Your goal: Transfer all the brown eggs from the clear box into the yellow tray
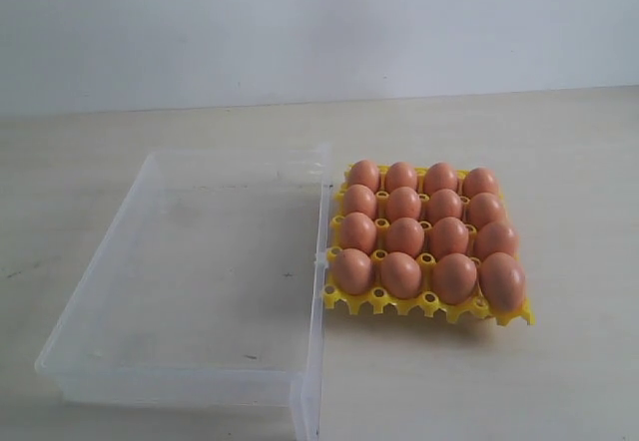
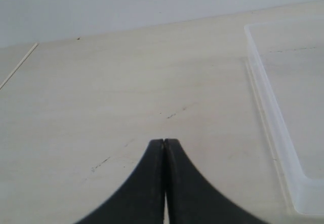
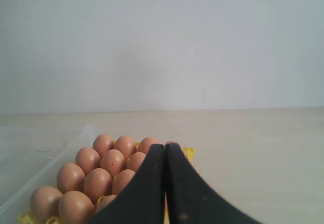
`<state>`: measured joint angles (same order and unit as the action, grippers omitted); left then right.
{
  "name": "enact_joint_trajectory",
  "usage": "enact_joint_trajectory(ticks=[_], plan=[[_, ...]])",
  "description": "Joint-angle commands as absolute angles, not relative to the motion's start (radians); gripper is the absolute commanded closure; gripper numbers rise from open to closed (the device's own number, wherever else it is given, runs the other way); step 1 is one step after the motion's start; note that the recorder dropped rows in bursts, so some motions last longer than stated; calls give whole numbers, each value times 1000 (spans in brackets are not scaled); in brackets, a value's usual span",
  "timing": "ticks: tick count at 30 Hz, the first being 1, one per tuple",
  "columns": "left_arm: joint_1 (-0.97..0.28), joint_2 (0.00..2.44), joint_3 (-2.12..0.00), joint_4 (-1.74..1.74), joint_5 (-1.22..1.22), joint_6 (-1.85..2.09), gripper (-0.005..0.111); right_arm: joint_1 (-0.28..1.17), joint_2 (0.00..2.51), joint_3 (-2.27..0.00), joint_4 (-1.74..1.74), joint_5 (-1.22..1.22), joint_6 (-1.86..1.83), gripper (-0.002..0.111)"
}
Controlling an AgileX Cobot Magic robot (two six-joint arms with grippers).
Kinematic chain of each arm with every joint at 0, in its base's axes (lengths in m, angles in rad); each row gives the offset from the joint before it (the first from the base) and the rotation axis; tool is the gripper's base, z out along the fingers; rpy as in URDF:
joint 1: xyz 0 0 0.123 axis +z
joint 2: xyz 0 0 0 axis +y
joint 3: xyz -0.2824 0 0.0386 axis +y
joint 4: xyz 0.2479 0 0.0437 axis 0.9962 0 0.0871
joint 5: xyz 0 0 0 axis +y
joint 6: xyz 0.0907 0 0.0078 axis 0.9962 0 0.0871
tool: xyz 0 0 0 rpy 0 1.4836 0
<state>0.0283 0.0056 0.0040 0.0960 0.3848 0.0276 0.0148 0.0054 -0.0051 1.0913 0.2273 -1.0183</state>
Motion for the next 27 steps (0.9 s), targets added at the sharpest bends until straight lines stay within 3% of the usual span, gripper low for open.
enact_joint_trajectory(ticks=[1,12,27], plan=[[30,0,0,95,379,23,107,7,0,0,1066,236,-1028,108],[30,0,0,95,379,23,107,7,0,0,913,76,-1028,108],[30,0,0,95,379,23,107,7,0,0,800,143,-1023,108]])
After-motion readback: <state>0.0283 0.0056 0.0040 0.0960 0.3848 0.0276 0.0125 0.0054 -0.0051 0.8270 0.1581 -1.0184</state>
